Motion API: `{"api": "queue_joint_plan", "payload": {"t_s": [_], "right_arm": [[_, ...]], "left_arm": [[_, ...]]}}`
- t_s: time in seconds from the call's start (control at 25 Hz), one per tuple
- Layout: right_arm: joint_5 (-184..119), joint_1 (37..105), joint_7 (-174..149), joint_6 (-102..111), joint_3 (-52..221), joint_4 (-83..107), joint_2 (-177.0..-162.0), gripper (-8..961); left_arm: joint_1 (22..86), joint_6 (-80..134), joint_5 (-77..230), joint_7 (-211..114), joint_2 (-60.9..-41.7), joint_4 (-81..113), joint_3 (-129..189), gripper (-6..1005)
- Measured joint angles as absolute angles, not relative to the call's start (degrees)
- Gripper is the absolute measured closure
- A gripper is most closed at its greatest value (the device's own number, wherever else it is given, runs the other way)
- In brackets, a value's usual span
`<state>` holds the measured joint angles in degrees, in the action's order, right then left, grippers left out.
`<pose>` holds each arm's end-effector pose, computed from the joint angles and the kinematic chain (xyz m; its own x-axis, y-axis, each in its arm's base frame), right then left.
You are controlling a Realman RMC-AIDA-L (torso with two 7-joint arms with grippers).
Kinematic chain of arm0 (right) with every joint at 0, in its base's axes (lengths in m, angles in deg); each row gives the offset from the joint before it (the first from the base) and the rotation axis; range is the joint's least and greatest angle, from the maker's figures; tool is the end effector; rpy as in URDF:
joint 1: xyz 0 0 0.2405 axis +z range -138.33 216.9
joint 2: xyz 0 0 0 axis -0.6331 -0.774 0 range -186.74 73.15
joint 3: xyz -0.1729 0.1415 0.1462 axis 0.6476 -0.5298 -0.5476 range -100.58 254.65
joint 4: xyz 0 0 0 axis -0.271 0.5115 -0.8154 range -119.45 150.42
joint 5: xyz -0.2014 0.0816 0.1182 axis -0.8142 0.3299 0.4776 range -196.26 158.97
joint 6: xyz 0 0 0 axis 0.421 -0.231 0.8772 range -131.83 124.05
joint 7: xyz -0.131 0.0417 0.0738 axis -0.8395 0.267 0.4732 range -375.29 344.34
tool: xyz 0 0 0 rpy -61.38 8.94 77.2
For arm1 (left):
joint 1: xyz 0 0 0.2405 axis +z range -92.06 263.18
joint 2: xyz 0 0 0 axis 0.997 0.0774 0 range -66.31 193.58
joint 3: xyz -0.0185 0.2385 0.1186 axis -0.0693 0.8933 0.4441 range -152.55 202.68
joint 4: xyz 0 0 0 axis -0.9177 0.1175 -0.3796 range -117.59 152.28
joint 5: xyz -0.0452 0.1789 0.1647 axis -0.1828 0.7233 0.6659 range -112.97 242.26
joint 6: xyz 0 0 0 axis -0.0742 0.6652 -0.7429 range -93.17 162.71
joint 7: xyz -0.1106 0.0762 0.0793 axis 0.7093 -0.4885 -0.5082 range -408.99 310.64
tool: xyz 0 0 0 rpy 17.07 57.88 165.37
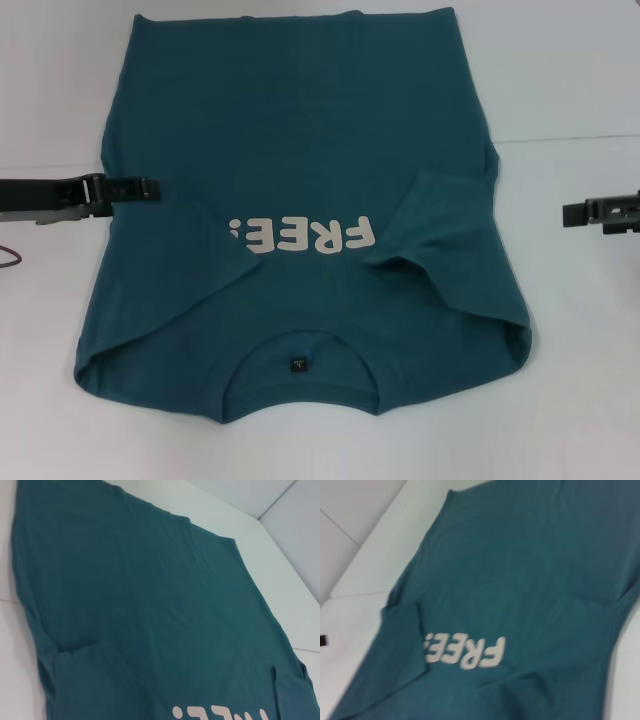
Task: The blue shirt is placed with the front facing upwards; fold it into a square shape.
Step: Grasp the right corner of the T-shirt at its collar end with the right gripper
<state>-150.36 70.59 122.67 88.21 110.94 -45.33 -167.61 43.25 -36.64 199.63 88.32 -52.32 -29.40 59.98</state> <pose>0.3037 0.4025 0.1354 0.3574 -0.8109 -0.4634 -0.9338 -0.3024 -0.1910 -0.2691 0.4729 0.0542 0.3370 0.7740 0.5360 0.9415 -0.2755 -0.1942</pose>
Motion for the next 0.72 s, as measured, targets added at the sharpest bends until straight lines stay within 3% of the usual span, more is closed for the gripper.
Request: {"api": "queue_joint_plan", "payload": {"t_s": [0.08, 0.72], "right_arm": [[-151.1, 72.0, 128.9, 92.7, 109.5, -45.0, -166.76, 29], [-170.3, 80.0, 142.1, 94.6, 110.3, -38.1, -165.92, 36]], "left_arm": [[43.3, -37.1, 199.4, 87.6, -52.41, -30.0, 59.9, 109], [42.7, -37.2, 199.1, 83.7, -52.74, -30.4, 60.5, 109]]}}
